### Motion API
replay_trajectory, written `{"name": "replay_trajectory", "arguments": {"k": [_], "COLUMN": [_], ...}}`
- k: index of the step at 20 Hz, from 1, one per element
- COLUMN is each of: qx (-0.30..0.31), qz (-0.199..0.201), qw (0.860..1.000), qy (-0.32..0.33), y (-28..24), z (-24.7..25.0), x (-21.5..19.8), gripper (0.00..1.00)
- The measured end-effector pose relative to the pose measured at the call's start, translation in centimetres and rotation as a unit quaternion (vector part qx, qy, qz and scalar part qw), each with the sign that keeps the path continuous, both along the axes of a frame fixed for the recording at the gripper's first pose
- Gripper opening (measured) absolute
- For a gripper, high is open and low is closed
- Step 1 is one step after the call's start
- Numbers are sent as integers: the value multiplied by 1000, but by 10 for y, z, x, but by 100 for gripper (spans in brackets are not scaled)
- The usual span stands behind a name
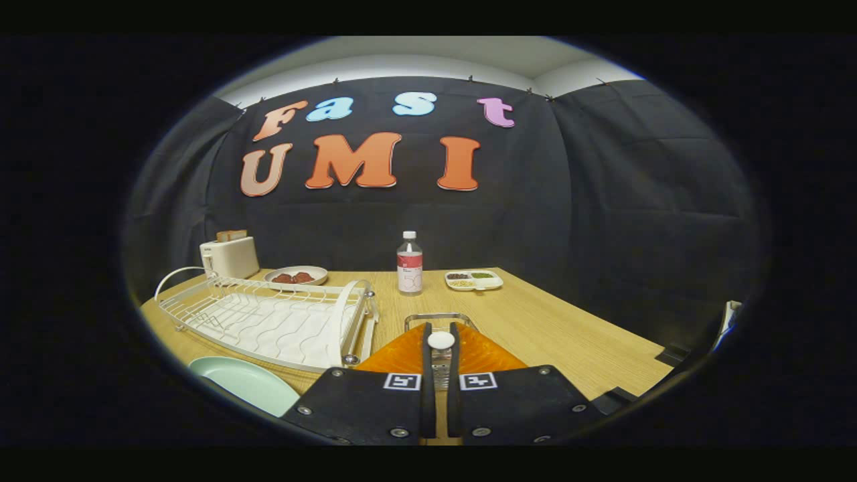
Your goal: Take the plate from the dish rack, then take the spoon from the basket and place it into the plate.
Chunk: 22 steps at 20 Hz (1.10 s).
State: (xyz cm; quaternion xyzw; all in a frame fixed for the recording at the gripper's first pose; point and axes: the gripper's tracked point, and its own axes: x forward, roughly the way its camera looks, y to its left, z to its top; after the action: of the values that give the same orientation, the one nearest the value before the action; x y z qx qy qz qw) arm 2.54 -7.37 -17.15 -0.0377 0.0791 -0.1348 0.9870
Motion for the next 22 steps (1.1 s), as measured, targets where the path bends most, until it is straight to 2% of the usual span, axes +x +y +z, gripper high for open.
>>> {"name": "replay_trajectory", "arguments": {"k": [7,15,22], "qx": [-16,-38,-15], "qz": [-4,39,91], "qw": [999,996,993], "qy": [-39,-70,-73], "y": [7,61,121], "z": [48,90,86], "x": [-22,-63,-92], "gripper": [6,6,6]}}
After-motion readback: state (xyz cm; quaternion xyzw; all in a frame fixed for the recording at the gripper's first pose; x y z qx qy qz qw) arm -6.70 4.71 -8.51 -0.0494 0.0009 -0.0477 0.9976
